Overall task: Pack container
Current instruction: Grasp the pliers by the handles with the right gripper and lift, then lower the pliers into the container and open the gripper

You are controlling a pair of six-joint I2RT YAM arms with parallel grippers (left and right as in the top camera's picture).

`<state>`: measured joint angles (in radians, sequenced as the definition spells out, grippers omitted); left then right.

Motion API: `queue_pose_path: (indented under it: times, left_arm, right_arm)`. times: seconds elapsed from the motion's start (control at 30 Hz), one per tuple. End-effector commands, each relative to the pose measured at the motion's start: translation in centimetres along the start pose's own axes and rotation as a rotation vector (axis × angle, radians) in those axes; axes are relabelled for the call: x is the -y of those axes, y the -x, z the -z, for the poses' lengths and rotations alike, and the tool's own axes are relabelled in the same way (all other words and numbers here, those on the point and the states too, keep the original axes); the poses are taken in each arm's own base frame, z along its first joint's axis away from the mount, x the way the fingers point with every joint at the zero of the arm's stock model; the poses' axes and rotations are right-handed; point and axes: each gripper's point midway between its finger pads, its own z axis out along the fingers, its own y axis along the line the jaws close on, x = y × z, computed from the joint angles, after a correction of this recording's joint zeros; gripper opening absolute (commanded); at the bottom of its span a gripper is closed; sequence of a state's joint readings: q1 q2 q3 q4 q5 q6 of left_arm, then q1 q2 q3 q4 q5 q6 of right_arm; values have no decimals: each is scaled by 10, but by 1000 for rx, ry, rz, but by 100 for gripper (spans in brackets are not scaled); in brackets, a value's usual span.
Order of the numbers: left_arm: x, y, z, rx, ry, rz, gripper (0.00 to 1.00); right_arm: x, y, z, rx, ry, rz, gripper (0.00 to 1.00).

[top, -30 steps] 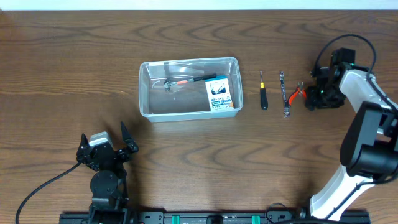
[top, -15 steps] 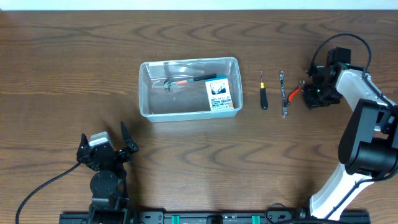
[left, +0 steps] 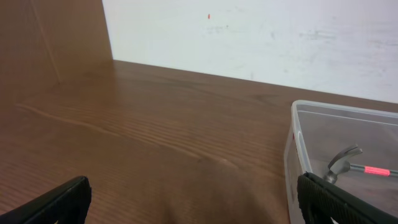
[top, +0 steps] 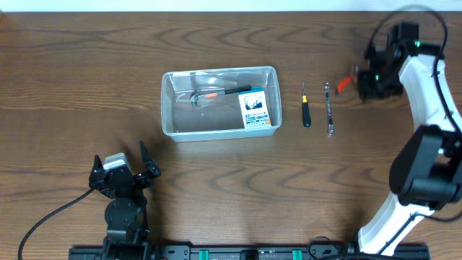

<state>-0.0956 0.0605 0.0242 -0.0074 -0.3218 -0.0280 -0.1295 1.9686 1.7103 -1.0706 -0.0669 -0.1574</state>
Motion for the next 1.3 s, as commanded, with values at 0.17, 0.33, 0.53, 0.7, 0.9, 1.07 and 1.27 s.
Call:
queue_pose_path:
  times: [0.17, 0.33, 0.53, 0.7, 0.9, 1.07, 1.27]
  left_arm:
    - [-4, -16, -1, -44, 21, -21, 98]
    - [-4, -16, -1, -44, 21, -21, 98]
    - [-4, -16, -1, -44, 21, -21, 98]
    - [-4, -16, -1, -44, 21, -21, 98]
    - [-4, -16, -1, -44, 21, -21, 98]
    - [-4, -16, -1, -44, 21, -21, 98]
    - [-4, -16, -1, -44, 21, -21, 98]
  right_arm:
    - [-162, 44, 84, 281, 143, 285, 1]
    - [-249, 48, 85, 377, 207, 454, 1]
    - [-322, 52, 72, 461, 283, 553, 1]
    - [-355, 28, 33, 379, 295, 653, 1]
    - [-375, 0, 1, 335, 251, 1041, 1]
    - [-372, -11, -21, 307, 224, 1326, 1]
    - [-378, -24, -29, 295, 276, 1480, 1]
